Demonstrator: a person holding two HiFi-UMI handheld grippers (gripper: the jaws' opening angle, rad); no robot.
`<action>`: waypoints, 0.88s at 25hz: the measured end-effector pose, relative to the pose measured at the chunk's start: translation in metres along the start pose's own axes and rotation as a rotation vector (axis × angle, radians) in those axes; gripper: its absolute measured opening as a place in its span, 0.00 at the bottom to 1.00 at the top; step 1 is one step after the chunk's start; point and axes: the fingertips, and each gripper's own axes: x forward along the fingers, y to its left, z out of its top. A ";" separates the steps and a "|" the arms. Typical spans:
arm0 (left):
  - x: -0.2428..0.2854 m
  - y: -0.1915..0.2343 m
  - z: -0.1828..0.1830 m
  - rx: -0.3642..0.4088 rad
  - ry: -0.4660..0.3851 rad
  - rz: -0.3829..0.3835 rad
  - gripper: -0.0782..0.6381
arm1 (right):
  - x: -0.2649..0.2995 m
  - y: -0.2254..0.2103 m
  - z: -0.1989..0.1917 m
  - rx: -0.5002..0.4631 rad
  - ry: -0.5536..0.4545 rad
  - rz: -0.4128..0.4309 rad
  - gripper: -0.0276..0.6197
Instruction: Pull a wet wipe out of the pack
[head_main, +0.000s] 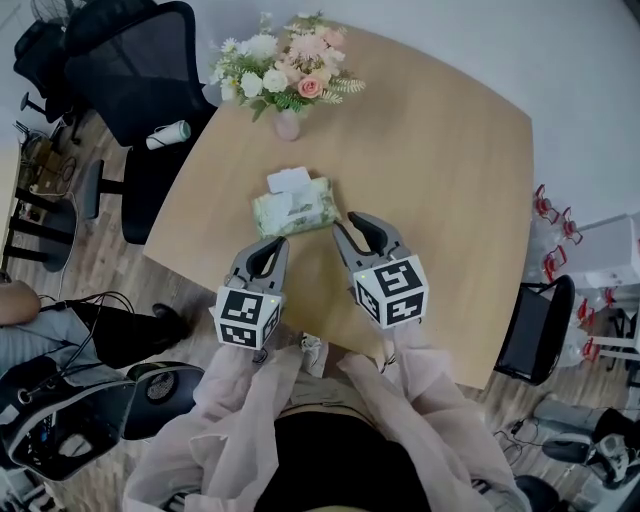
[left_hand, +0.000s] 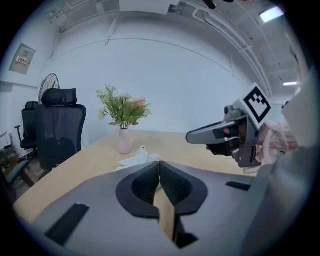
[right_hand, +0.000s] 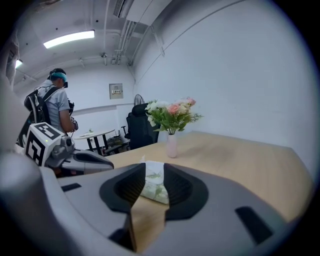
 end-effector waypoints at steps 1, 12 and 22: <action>0.002 0.002 0.000 -0.002 0.000 0.006 0.13 | 0.006 0.001 -0.001 -0.006 0.007 0.014 0.23; 0.017 0.032 -0.013 -0.022 0.015 0.078 0.13 | 0.064 0.002 -0.019 -0.060 0.082 0.097 0.32; 0.025 0.044 -0.022 -0.056 0.020 0.122 0.13 | 0.103 0.005 -0.027 -0.105 0.116 0.116 0.32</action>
